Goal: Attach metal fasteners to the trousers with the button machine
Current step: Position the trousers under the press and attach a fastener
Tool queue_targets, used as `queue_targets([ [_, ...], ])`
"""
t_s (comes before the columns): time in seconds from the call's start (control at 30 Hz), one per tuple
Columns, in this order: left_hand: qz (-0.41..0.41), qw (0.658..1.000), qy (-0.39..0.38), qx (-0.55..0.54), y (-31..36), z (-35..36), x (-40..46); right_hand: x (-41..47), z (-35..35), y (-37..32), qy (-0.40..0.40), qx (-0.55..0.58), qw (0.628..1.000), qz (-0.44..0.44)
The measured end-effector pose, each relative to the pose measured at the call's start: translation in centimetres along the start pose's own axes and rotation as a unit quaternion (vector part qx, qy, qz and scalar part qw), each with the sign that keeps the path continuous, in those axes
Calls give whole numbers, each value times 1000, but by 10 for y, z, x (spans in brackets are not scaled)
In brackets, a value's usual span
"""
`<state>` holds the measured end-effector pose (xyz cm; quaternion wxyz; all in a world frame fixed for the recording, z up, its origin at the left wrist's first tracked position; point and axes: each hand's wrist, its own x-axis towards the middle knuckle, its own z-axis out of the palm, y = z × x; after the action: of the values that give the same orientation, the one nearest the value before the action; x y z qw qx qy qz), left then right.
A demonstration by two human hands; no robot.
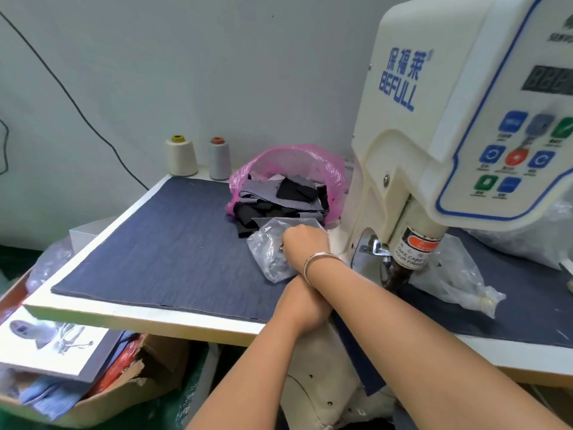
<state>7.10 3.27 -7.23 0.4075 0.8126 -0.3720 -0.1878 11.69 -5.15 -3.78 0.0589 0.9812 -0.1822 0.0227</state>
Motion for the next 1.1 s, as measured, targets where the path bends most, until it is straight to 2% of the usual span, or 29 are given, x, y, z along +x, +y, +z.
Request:
queue_targets([
  [0.3,-1,1000,-2,19,-5,2,3,17,-2,-13,-2,-51,996,-70],
  [0.9,-14,998,-8,60,-5,3,0,13,8,-12,30,-60,994,-90],
  [1.1,-15,999,-4,47,-4,2,0,13,5,-10,18,-66,994,-88],
])
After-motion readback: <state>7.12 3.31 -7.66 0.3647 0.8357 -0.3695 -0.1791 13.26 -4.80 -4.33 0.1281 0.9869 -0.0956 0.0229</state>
